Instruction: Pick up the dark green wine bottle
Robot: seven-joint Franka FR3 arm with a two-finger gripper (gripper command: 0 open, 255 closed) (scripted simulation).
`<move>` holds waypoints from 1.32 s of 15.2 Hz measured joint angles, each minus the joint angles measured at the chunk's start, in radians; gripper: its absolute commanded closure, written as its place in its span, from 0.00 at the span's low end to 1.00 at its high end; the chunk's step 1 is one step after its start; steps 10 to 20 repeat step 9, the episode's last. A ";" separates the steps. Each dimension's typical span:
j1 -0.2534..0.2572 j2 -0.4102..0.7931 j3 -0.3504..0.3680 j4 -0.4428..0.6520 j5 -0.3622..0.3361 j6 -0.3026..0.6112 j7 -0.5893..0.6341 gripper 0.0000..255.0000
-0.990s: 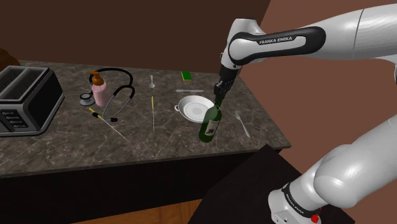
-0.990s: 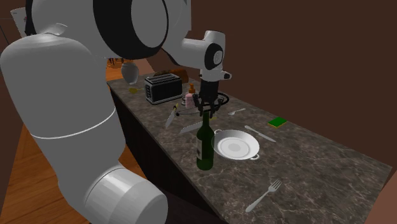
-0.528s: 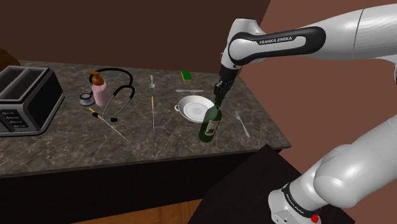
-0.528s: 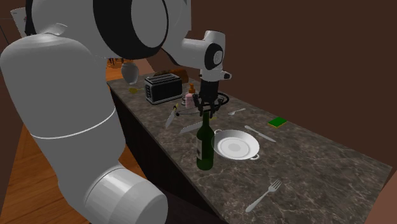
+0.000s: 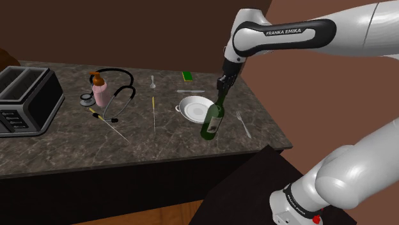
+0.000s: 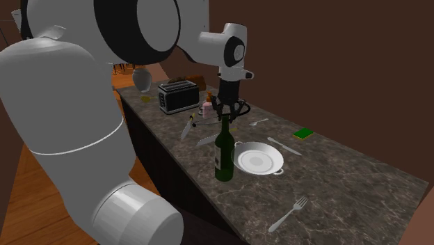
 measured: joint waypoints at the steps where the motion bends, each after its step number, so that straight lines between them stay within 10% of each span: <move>1: 0.000 -0.004 0.000 0.009 0.000 -0.013 0.001 1.00; 20: -0.001 -0.023 -0.001 0.093 -0.001 -0.117 0.005 1.00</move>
